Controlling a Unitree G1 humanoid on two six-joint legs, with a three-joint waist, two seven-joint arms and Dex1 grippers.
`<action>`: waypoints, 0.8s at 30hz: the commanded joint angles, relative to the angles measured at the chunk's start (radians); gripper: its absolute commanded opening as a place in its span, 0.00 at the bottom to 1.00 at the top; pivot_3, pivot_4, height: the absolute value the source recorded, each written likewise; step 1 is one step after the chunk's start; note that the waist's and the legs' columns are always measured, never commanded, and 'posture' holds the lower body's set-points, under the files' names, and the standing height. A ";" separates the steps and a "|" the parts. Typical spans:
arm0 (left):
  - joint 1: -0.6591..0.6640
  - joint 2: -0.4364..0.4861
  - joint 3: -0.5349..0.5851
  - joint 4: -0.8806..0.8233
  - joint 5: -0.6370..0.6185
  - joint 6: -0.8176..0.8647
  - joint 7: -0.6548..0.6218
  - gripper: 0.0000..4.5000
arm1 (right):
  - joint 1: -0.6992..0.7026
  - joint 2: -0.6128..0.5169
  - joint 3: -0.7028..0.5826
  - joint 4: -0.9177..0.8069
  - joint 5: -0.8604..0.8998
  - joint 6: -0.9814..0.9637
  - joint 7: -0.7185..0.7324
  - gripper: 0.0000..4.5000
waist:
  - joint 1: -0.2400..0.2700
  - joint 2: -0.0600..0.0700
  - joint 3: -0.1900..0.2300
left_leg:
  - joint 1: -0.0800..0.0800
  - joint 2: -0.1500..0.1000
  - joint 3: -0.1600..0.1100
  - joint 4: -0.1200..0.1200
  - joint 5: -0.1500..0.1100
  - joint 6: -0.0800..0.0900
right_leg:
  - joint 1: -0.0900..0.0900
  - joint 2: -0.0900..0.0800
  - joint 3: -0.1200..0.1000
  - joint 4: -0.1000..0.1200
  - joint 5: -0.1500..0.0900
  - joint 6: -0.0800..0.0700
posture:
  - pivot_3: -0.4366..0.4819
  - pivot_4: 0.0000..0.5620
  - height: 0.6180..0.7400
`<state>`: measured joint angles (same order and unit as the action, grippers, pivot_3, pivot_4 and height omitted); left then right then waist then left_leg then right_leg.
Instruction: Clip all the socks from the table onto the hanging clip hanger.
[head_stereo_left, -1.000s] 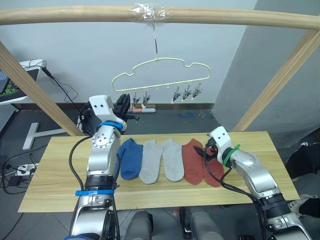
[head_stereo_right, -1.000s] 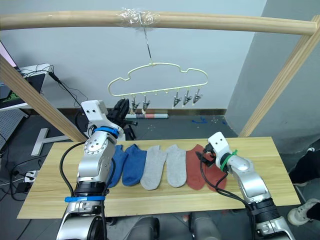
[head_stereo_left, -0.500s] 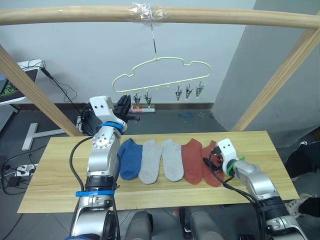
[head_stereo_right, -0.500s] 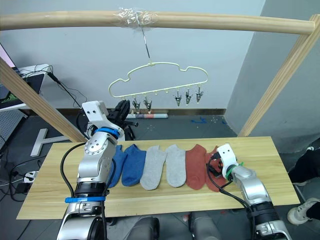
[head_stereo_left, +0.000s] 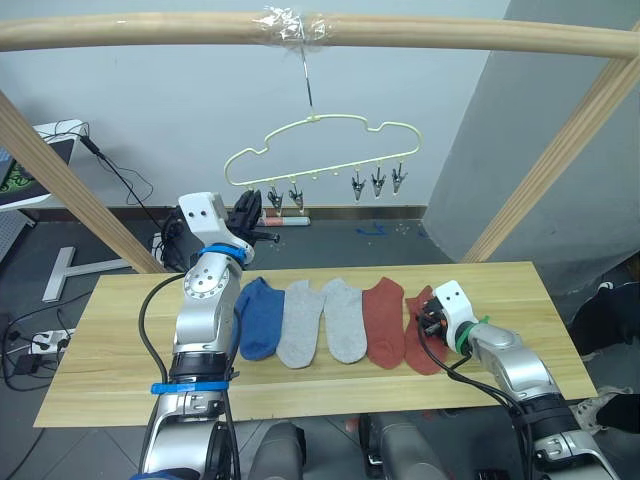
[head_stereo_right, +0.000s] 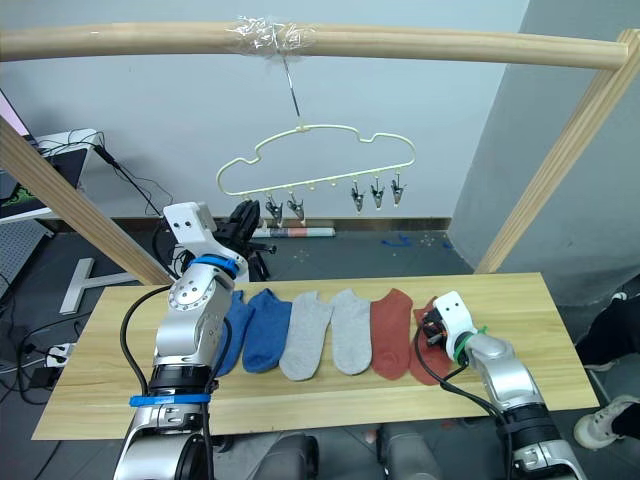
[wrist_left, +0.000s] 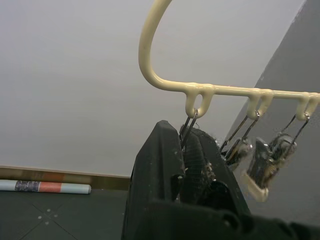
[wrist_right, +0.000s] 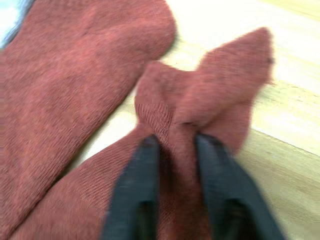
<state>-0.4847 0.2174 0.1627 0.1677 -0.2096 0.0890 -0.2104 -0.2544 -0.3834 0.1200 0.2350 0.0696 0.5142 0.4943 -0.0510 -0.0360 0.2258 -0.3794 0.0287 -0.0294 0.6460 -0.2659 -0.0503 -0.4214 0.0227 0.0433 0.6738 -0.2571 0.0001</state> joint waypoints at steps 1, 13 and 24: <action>0.007 0.004 0.005 -0.030 -0.005 0.008 -0.003 0.00 | 0.020 -0.009 0.014 0.004 -0.007 0.002 0.027 0.01 | 0.000 0.000 0.000 | 0.000 0.000 0.000 0.000 0.000 0.000 | 0.000 0.000 0.000 0.000 0.000 0.000 | 0.46 0.41 1.00; 0.012 0.016 0.019 -0.047 -0.084 0.081 -0.074 0.00 | -0.022 -0.160 0.148 -0.225 -0.113 -0.227 0.206 0.01 | 0.000 0.000 0.001 | 0.000 -0.001 0.000 0.000 0.000 0.000 | -0.001 0.000 0.000 -0.001 0.000 0.000 | 0.46 0.39 1.00; 0.026 0.004 0.043 -0.114 -0.202 0.216 -0.107 0.00 | -0.185 -0.014 0.245 -0.326 -0.134 -0.184 0.229 0.01 | -0.004 -0.001 0.003 | 0.000 0.000 -0.002 0.000 0.000 -0.001 | -0.001 0.000 -0.001 0.000 0.000 0.000 | 0.46 0.41 1.00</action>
<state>-0.4684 0.2223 0.1934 0.0810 -0.3961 0.2931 -0.3219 -0.4181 -0.4034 0.3636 -0.0479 -0.0630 0.3267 0.7215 -0.0546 -0.0369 0.2286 -0.3794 0.0290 -0.0322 0.6461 -0.2655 -0.0513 -0.4221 0.0226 0.0415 0.6742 -0.2572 0.0004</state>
